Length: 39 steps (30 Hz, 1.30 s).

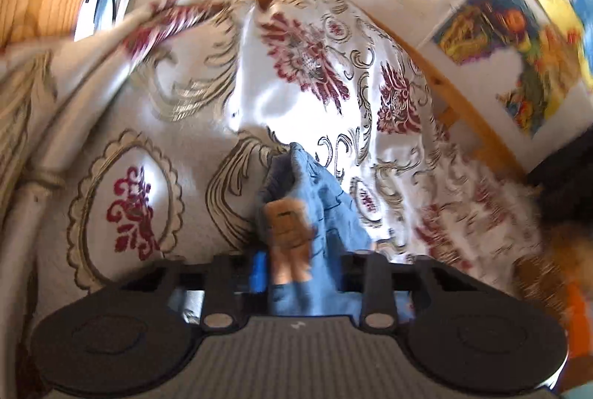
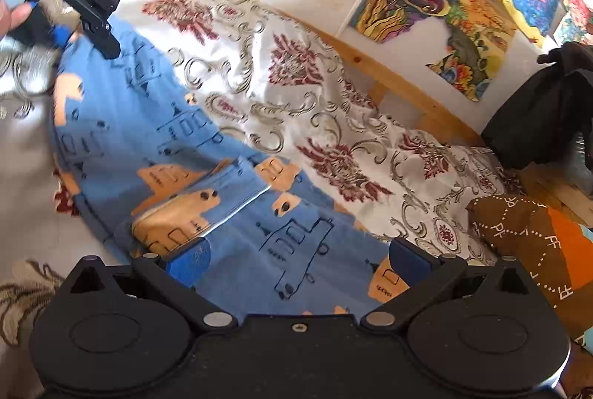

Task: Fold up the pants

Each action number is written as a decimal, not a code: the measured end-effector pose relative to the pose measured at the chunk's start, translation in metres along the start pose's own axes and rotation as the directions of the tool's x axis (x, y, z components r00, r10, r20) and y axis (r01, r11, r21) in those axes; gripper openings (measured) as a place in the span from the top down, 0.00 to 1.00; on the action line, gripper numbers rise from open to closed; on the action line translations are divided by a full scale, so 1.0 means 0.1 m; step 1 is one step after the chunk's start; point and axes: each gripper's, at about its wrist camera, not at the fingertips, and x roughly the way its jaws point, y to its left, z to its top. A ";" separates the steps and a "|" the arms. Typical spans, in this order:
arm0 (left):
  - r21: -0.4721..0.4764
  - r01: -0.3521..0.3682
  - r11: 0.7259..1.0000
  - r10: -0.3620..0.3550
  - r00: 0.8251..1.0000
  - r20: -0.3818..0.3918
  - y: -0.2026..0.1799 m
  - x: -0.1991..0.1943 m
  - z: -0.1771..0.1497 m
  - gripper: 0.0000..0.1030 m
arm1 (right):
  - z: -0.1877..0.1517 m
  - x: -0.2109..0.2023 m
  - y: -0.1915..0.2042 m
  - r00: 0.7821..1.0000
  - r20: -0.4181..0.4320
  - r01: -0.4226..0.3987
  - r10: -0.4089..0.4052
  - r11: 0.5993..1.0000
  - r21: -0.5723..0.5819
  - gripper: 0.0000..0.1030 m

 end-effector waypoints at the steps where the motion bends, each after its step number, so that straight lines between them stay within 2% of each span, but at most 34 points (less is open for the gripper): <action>1: 0.064 -0.024 0.998 0.023 1.000 0.012 -0.09 -0.01 -0.03 0.78 | 0.00 0.00 0.01 1.000 -0.002 0.003 -0.003 1.000 -0.008 0.01; 5: 0.270 -0.074 0.960 0.059 0.996 0.063 -0.38 -0.05 -0.14 0.82 | 0.00 0.02 0.04 1.000 -0.007 0.005 -0.005 0.999 -0.032 0.01; 11: 0.447 -0.150 0.882 0.112 0.988 0.110 -0.65 0.00 -0.27 0.82 | 0.00 0.06 0.06 1.000 -0.025 0.007 -0.008 0.999 -0.038 0.01; 13: 0.465 -0.151 0.872 0.108 0.987 0.118 -0.67 -0.05 -0.29 0.81 | 0.00 0.07 0.07 1.000 -0.027 0.009 -0.011 0.999 -0.043 0.01; 15: 0.457 -0.152 0.876 0.113 0.987 0.112 -0.67 -0.05 -0.28 0.81 | 0.00 0.07 0.07 1.000 -0.026 0.011 -0.012 0.999 -0.048 0.01; 17: 0.419 -0.162 0.894 0.130 0.986 0.103 -0.61 -0.04 -0.25 0.79 | 0.00 0.06 0.07 1.000 -0.024 0.013 -0.014 0.999 -0.051 0.01; 19: 0.346 -0.178 0.921 0.155 0.984 0.093 -0.49 -0.03 -0.20 0.71 | 0.00 0.05 0.08 1.000 -0.018 0.018 -0.019 0.998 -0.058 0.01; 20: 0.301 -0.180 0.937 0.163 0.983 0.082 -0.41 -0.02 -0.18 0.63 | 0.00 0.05 0.08 1.000 -0.015 0.020 -0.021 0.998 -0.063 0.01; 22: 0.202 -0.135 0.970 0.125 0.990 0.061 -0.26 -0.02 -0.11 0.62 | 0.00 0.04 0.09 1.000 -0.006 0.025 -0.026 0.997 -0.071 0.01; 25: 0.103 -0.080 0.991 0.074 0.995 0.062 -0.12 -0.03 -0.04 0.63 | 0.00 0.06 0.12 0.999 -0.013 0.031 -0.032 0.995 -0.090 0.01; 27: 0.063 -0.071 0.995 0.068 0.996 0.057 -0.04 -0.02 0.00 0.81 | -0.02 0.09 0.16 0.999 -0.012 0.039 -0.040 0.993 -0.107 0.01; 31: 0.004 0.006 1.000 -0.006 0.998 0.070 0.01 -0.06 0.04 0.84 | -0.03 0.09 0.17 0.999 -0.001 0.040 -0.041 0.993 -0.115 0.01; 33: 0.048 0.044 0.998 -0.048 0.994 0.093 -0.10 -0.12 0.06 0.85 | -0.03 0.08 0.12 1.000 0.005 0.025 -0.025 0.996 -0.083 0.01; 35: 0.145 0.080 0.986 -0.099 0.988 0.122 -0.31 -0.23 0.05 0.85 | -0.01 0.04 0.00 1.000 0.024 0.010 -0.009 0.999 -0.034 0.01; 37: 0.269 0.119 0.956 -0.164 0.975 0.149 -0.56 -0.36 0.01 0.85 | 0.01 -0.01 -0.19 0.999 0.037 -0.016 0.015 1.000 0.023 0.01; 39: 0.387 0.145 0.911 -0.219 0.964 0.153 -0.83 -0.46 -0.08 0.85 | 0.01 -0.04 -0.45 0.998 0.033 -0.056 0.053 0.994 0.099 0.01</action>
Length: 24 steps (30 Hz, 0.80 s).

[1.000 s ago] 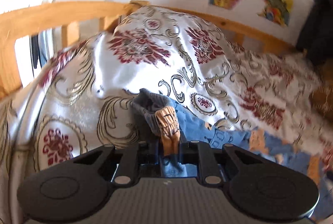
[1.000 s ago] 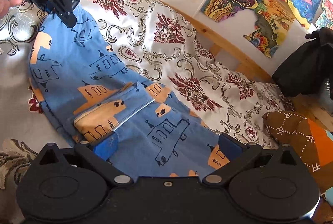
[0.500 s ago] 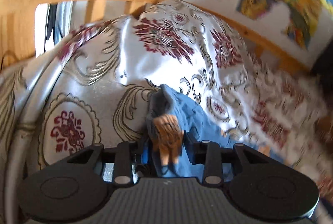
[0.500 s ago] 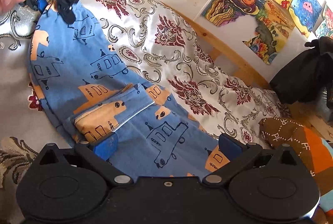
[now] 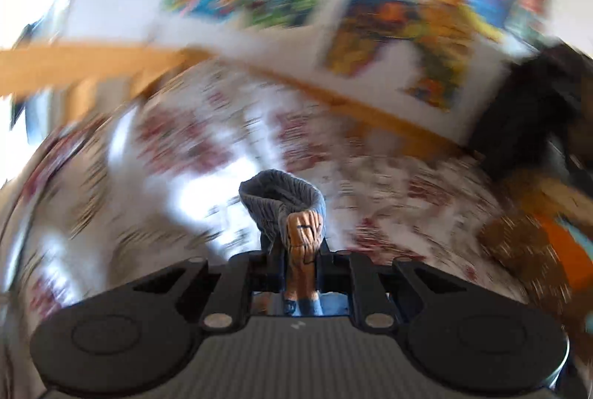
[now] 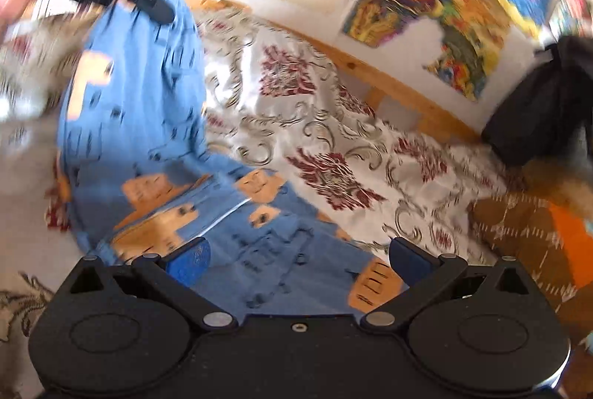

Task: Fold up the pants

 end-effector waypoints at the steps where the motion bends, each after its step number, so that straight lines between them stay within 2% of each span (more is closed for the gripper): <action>1: 0.049 0.018 0.999 -0.018 1.000 0.005 -0.16 -0.02 0.00 0.85 | 0.02 -0.01 -0.16 1.000 -0.011 -0.024 0.024 0.999 0.044 0.01; 5: 0.242 0.095 0.966 -0.095 0.995 -0.011 -0.81 -0.08 -0.11 0.85 | -0.01 -0.04 -0.87 0.989 -0.067 -0.116 0.131 0.973 0.201 0.01; 9: 0.365 0.176 0.914 -0.157 0.984 -0.081 -1.50 -0.07 -0.41 0.85 | -0.16 -0.08 -1.55 0.956 -0.083 -0.237 0.282 0.905 0.353 0.01; 11: 0.443 0.198 0.875 -0.167 0.980 -0.109 -1.82 -0.04 -0.65 0.85 | -0.29 -0.08 -1.86 0.928 -0.053 -0.302 0.369 0.827 0.473 0.02; 14: 0.535 0.232 0.812 -0.166 0.972 -0.168 -2.17 0.07 -1.03 0.85 | -0.50 0.01 -2.16 0.879 0.041 -0.389 0.474 0.667 0.636 0.05; 16: 0.555 0.258 0.791 -0.162 0.963 -0.216 -2.31 0.15 -1.24 0.85 | -0.59 0.12 -2.23 0.842 0.093 -0.438 0.531 0.576 0.690 0.10; 17: 0.560 0.264 0.785 -0.157 0.960 -0.233 -2.34 0.19 -1.33 0.85 | -0.61 0.20 -2.23 0.818 0.109 -0.464 0.565 0.538 0.704 0.16; 18: 0.566 0.264 0.781 -0.148 0.959 -0.243 -2.37 0.24 -1.40 0.85 | -0.61 0.26 -2.22 0.805 0.116 -0.477 0.582 0.517 0.711 0.23; 19: 0.578 0.258 0.774 -0.137 0.960 -0.245 -2.40 0.27 -1.47 0.85 | -0.62 0.31 -2.20 0.798 0.119 -0.479 0.591 0.502 0.720 0.27; 21: 0.619 0.242 0.747 -0.120 0.965 -0.232 -2.43 0.30 -1.56 0.85 | -0.64 0.39 -2.16 0.780 0.120 -0.484 0.614 0.471 0.737 0.44; 22: 0.631 0.236 0.739 -0.115 0.967 -0.227 -2.41 0.29 -1.60 0.85 | -0.65 0.41 -2.13 0.771 0.117 -0.488 0.626 0.463 0.740 0.47; 23: 0.640 0.234 0.732 -0.112 0.968 -0.226 -2.38 0.29 -1.62 0.85 | -0.65 0.43 -2.10 0.770 0.107 -0.486 0.630 0.468 0.738 0.53; 24: 0.647 0.232 0.726 -0.110 0.968 -0.224 -2.39 0.29 -1.63 0.85 | -0.64 0.43 -2.07 0.774 0.096 -0.480 0.626 0.481 0.734 0.64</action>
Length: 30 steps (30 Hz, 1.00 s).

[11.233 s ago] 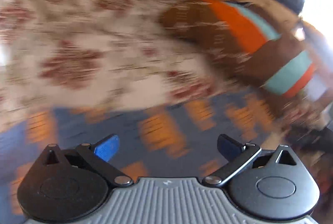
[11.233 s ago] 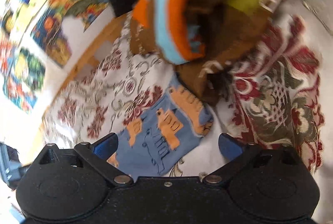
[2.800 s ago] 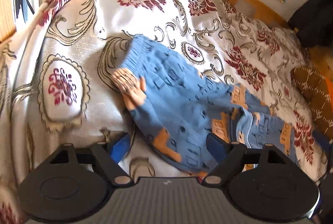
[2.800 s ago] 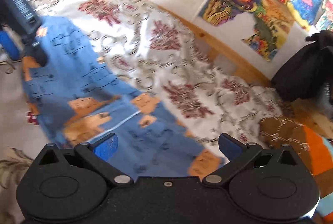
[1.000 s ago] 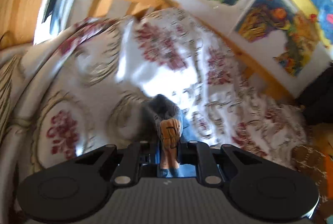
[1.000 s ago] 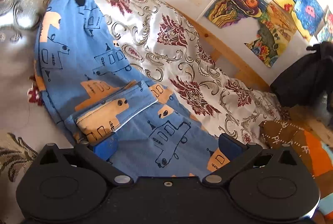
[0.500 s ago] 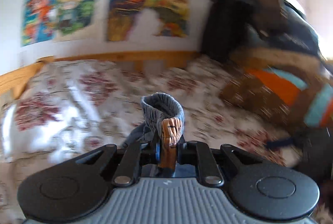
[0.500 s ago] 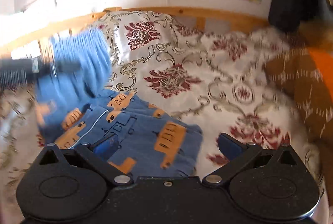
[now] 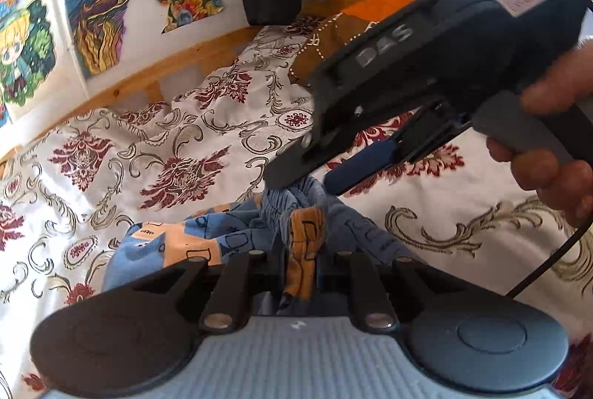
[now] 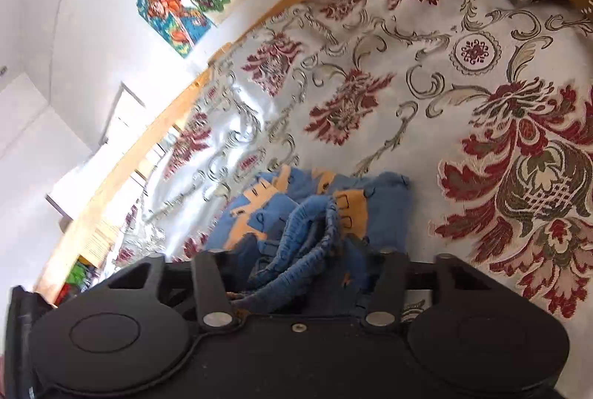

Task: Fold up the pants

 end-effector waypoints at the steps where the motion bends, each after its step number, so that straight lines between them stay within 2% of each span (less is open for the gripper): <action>1: 0.010 -0.004 1.000 0.004 1.000 0.002 -0.01 0.00 -0.01 0.85 | -0.01 0.02 0.01 1.000 0.001 0.005 -0.005 1.000 -0.005 0.70; 3: 0.034 -0.018 0.999 0.017 1.000 0.007 -0.04 -0.01 -0.03 0.85 | 0.00 0.03 0.01 1.000 0.010 0.010 -0.010 1.000 0.004 0.83; 4: 0.045 -0.025 0.999 0.024 1.000 0.011 -0.02 -0.01 -0.01 0.85 | 0.01 0.04 0.00 1.000 0.016 0.008 -0.008 1.000 0.009 0.86; 8: 0.040 -0.038 0.999 0.036 0.999 0.039 -0.04 -0.03 0.01 0.85 | 0.04 -0.01 0.10 0.998 0.046 0.044 -0.042 0.998 -0.054 0.91; 13: -0.026 -0.001 1.000 0.002 0.998 0.055 -0.04 -0.01 0.08 0.84 | 0.06 -0.07 0.15 0.991 0.072 0.120 -0.111 0.983 -0.136 0.91; 17: -0.098 0.066 0.993 -0.064 0.998 0.023 0.06 0.03 0.07 0.83 | 0.02 -0.04 0.07 0.988 0.056 0.148 -0.142 0.981 -0.125 0.92; 22: -0.135 0.114 0.984 -0.111 0.993 0.029 0.14 0.02 0.05 0.83 | 0.01 -0.08 0.04 0.984 0.065 0.171 -0.164 0.978 -0.116 0.93; 25: -0.141 0.147 0.979 -0.143 0.989 0.040 0.14 0.01 0.03 0.79 | 0.00 -0.11 0.03 0.981 0.073 0.186 -0.179 0.978 -0.097 0.93; 28: -0.187 0.193 0.963 -0.191 0.981 0.030 0.18 0.03 0.01 0.74 | -0.05 -0.10 0.04 0.977 0.061 0.212 -0.206 0.971 -0.112 0.92; 30: -0.247 0.246 0.937 -0.252 0.968 0.011 0.26 0.06 -0.01 0.62 | -0.10 -0.06 0.03 0.968 0.035 0.252 -0.250 0.958 -0.139 0.85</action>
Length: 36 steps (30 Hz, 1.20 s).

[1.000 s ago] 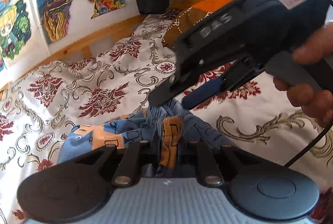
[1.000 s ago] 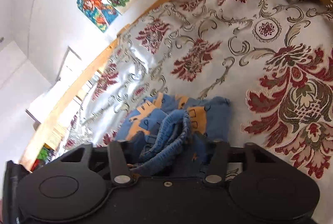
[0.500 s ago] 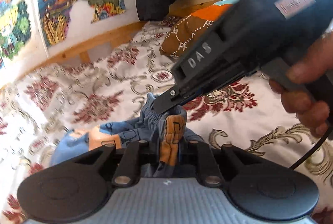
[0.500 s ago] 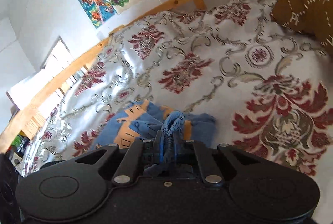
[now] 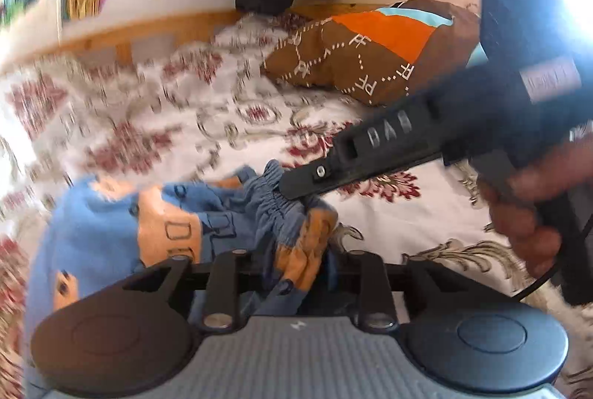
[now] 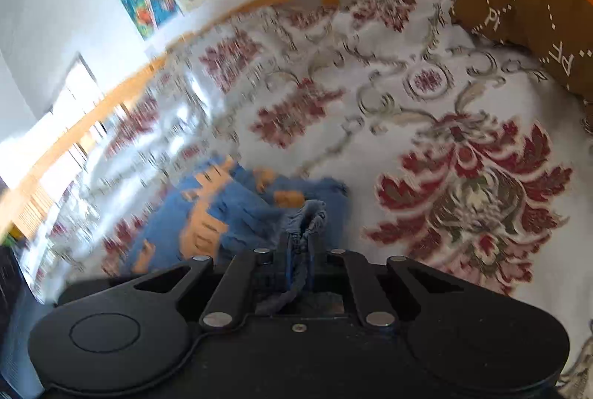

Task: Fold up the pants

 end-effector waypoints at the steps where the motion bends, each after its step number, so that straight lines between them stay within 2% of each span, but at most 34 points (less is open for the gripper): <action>1: -0.043 0.036 0.998 -0.037 0.999 -0.016 0.06 -0.01 0.00 0.59 | -0.03 -0.01 0.01 1.000 -0.002 0.030 -0.030 0.999 -0.014 0.76; 3: -0.136 0.104 0.985 -0.110 0.993 -0.037 0.21 -0.09 0.03 0.39 | -0.06 -0.12 0.06 0.996 0.010 0.094 -0.093 0.994 -0.052 0.71; 4: -0.189 0.118 0.975 -0.129 0.990 -0.049 0.31 -0.17 0.07 0.36 | -0.06 -0.18 0.11 0.993 0.021 0.118 -0.117 0.991 -0.070 0.67; 5: -0.234 0.108 0.966 -0.126 0.990 -0.064 0.41 -0.27 0.09 0.30 | -0.06 -0.25 0.18 0.990 0.036 0.137 -0.134 0.987 -0.090 0.54; 6: -0.274 0.076 0.959 -0.100 0.992 -0.077 0.53 -0.40 0.12 0.19 | -0.07 -0.30 0.26 0.987 0.055 0.154 -0.149 0.982 -0.109 0.42; 8: -0.327 -0.014 0.945 -0.015 0.996 -0.085 0.76 -0.64 0.15 0.07 | -0.08 -0.36 0.46 0.977 0.097 0.204 -0.192 0.970 -0.134 0.35; 9: -0.348 -0.056 0.936 0.026 0.996 -0.089 0.89 -0.74 0.18 0.07 | -0.10 -0.36 0.56 0.971 0.115 0.225 -0.209 0.963 -0.148 0.35; 11: -0.375 -0.110 0.920 0.080 0.992 -0.095 1.13 -0.88 0.19 0.05 | -0.18 -0.30 0.78 0.962 0.127 0.264 -0.242 0.944 -0.199 0.27; 13: -0.383 -0.206 0.901 0.168 0.977 -0.131 1.32 -0.89 0.15 0.03 | -0.30 -0.17 0.93 0.948 0.107 0.317 -0.299 0.907 -0.279 0.26; 14: -0.379 -0.257 0.889 0.210 0.964 -0.161 1.38 -0.83 0.10 0.03 | -0.36 -0.10 0.97 0.933 0.100 0.359 -0.346 0.877 -0.320 0.26; 16: -0.367 -0.370 0.854 0.294 0.923 -0.247 1.49 -0.69 -0.08 0.06 | -0.47 -0.01 0.96 0.908 0.093 0.412 -0.409 0.827 -0.382 0.24; 17: -0.365 -0.403 0.840 0.304 0.905 -0.299 1.54 -0.61 -0.15 0.06 | -0.52 0.02 0.91 0.904 0.080 0.415 -0.421 0.815 -0.405 0.19; 18: -0.368 -0.410 0.835 0.298 0.898 -0.323 1.58 -0.56 -0.22 0.04 | -0.56 0.03 0.87 0.901 0.070 0.416 -0.427 0.809 -0.415 0.17; 21: -0.329 -0.420 0.846 0.320 0.892 -0.318 1.55 -0.59 -0.16 0.04 | -0.60 -0.07 0.81 0.911 0.074 0.401 -0.406 0.827 -0.395 0.17; 23: -0.306 -0.446 0.841 0.358 0.883 -0.304 1.53 -0.71 -0.09 0.05 | -0.54 -0.23 0.88 0.913 0.146 0.408 -0.382 0.825 -0.391 0.15; 26: -0.330 -0.475 0.816 0.441 0.880 -0.176 1.43 -0.97 0.05 0.05 | -0.44 -0.34 1.03 0.892 0.281 0.447 -0.355 0.788 -0.423 0.14; 27: -0.340 -0.452 0.825 0.440 0.890 -0.117 1.43 -1.00 0.13 0.05 | -0.40 -0.32 1.07 0.892 0.308 0.442 -0.331 0.779 -0.444 0.16; 28: -0.335 -0.415 0.846 0.418 0.906 -0.066 1.42 -0.99 0.24 0.05 | -0.36 -0.28 1.10 0.900 0.321 0.423 -0.296 0.771 -0.476 0.20; 30: -0.291 -0.310 0.905 0.330 0.944 0.022 1.43 -0.90 0.44 0.07 | -0.31 -0.15 1.14 0.930 0.296 0.353 -0.219 0.757 -0.550 0.52; 31: -0.251 -0.221 0.942 0.245 0.967 0.069 1.45 -0.84 0.52 0.09 | -0.28 -0.07 1.12 0.948 0.260 0.305 -0.184 0.760 -0.573 0.60; 32: -0.215 -0.122 0.969 0.145 0.985 0.094 1.47 -0.76 0.58 0.13 | -0.25 0.00 1.08 0.963 0.219 0.259 -0.159 0.776 -0.575 0.76; 33: -0.198 -0.022 0.980 0.042 0.995 0.095 1.53 -0.66 0.62 0.19 | -0.23 0.06 1.01 0.973 0.186 0.219 -0.136 0.800 -0.558 0.82; 34: -0.202 0.076 0.976 -0.060 0.995 0.081 1.59 -0.55 0.65 0.21 | -0.20 0.10 0.94 0.980 0.159 0.188 -0.120 0.826 -0.532 0.82; 35: -0.210 0.146 0.967 -0.138 0.989 0.052 1.65 -0.42 0.64 0.24 | -0.19 0.15 0.87 0.984 0.137 0.169 -0.114 0.845 -0.507 0.82; 36: -0.217 0.184 0.959 -0.182 0.983 0.025 1.69 -0.31 0.62 0.27 | -0.18 0.20 0.82 0.987 0.115 0.153 -0.111 0.860 -0.487 0.82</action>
